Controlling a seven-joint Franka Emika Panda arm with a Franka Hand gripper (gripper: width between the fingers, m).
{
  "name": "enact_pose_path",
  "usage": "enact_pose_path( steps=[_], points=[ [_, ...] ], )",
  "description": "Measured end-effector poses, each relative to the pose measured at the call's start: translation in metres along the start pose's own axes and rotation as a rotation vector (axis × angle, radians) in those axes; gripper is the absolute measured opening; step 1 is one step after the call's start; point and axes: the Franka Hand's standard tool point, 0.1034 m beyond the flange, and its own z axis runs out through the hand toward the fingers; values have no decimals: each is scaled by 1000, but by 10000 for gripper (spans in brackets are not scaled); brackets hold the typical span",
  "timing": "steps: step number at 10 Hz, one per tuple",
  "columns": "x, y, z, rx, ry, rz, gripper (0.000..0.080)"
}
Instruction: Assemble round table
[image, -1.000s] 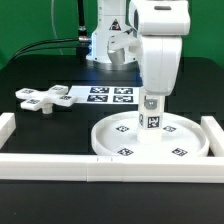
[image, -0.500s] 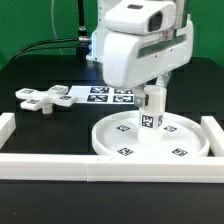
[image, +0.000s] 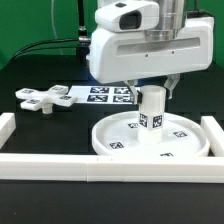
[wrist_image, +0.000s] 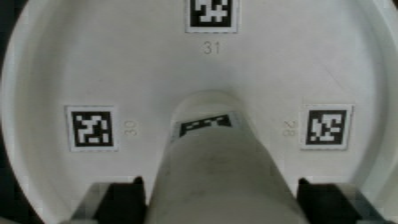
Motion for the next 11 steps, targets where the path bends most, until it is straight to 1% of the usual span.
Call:
enact_pose_path(
  steps=[2, 4, 5, 6, 7, 8, 9, 11],
  points=[
    [0, -1, 0, 5, 0, 124, 409],
    [0, -2, 0, 10, -2, 328, 409],
    [0, -2, 0, 12, -2, 339, 409],
    [0, -2, 0, 12, -3, 333, 505],
    [0, -2, 0, 12, -3, 333, 619],
    [0, -2, 1, 12, -3, 331, 619],
    [-2, -1, 0, 11, 1, 296, 643],
    [-24, 9, -8, 7, 13, 119, 648]
  ],
)
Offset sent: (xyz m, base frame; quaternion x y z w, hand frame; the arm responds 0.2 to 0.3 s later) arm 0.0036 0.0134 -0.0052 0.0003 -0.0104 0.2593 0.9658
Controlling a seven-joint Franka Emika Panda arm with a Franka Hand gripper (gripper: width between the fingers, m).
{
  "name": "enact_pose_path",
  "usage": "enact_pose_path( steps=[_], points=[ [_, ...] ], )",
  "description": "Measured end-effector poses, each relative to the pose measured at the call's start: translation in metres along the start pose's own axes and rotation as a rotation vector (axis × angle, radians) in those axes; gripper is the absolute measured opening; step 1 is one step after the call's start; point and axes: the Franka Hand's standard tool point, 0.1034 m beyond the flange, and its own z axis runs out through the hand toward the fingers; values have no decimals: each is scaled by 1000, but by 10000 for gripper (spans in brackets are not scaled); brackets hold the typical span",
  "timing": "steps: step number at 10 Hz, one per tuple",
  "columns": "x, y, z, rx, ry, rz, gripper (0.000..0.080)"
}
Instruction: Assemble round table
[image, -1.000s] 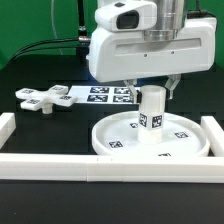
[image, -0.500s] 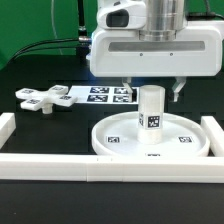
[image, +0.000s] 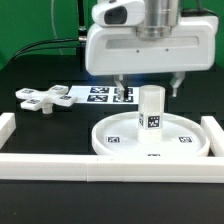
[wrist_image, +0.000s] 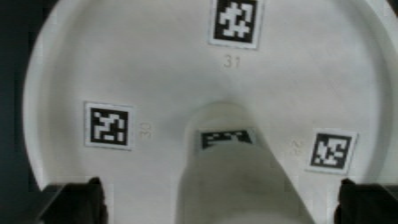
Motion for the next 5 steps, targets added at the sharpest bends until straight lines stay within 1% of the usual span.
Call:
enact_pose_path(
  steps=[1, 2, 3, 5],
  points=[
    [-12, 7, -8, -1, 6, -35, 649],
    [-21, 10, -13, -3, 5, -25, 649],
    [-19, 7, -9, -1, 2, -31, 649],
    [-18, 7, -7, -1, 0, -34, 649]
  ],
)
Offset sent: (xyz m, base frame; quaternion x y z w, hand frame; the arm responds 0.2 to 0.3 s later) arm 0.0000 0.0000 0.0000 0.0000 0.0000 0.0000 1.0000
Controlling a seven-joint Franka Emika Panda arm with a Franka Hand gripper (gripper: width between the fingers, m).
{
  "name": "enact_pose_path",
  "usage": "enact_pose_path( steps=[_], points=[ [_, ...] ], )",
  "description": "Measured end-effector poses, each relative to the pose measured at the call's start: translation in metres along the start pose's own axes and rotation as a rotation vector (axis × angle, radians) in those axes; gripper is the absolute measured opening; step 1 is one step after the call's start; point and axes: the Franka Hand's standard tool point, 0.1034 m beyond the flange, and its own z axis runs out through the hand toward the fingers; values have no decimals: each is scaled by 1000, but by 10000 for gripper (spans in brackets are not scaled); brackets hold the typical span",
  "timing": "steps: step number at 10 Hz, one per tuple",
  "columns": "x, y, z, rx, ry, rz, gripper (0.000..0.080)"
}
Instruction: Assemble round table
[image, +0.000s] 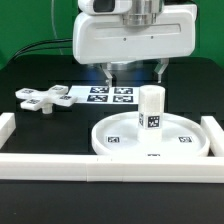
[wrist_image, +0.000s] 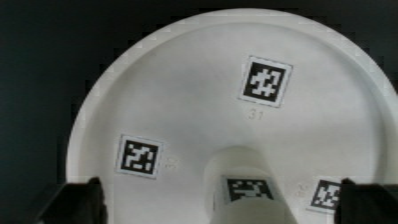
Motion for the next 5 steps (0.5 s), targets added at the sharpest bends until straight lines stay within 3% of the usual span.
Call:
enact_pose_path(
  steps=[2, 5],
  points=[
    [-5, 4, 1, -2, 2, -66, 649],
    [-61, 66, 13, -1, 3, -248, 649]
  ],
)
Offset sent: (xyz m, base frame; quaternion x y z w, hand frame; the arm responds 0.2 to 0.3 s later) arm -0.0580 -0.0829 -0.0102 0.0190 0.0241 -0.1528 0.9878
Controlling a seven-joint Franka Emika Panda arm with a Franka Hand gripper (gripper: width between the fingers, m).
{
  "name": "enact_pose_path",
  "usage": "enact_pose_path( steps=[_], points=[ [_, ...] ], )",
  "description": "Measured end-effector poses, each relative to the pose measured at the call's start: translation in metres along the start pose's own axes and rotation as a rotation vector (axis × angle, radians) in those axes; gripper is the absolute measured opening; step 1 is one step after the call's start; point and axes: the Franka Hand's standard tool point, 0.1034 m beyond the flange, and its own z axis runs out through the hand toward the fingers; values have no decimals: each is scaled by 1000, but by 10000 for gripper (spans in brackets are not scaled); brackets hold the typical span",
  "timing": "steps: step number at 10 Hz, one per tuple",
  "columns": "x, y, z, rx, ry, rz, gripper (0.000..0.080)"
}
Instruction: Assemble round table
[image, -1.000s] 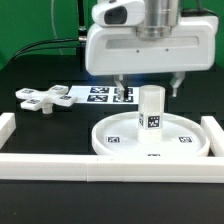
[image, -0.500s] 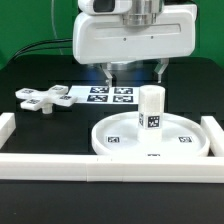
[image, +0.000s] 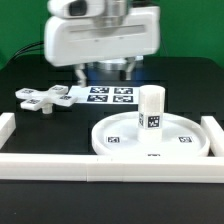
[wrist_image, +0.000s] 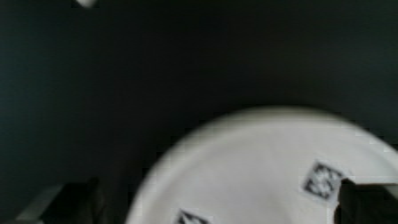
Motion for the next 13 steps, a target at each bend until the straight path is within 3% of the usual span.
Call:
enact_pose_path(
  steps=[1, 2, 5, 6, 9, 10, 13],
  points=[
    [-10, 12, -2, 16, -13, 11, 649],
    [-2, 11, -11, 5, 0, 7, 649],
    [-1, 10, -10, 7, 0, 4, 649],
    [-13, 16, -4, 5, 5, -31, 649],
    [-70, 48, 11, -6, -5, -120, 649],
    [-80, 54, 13, -1, -7, -129, 649],
    [-77, 51, 14, 0, -8, -126, 649]
  ],
)
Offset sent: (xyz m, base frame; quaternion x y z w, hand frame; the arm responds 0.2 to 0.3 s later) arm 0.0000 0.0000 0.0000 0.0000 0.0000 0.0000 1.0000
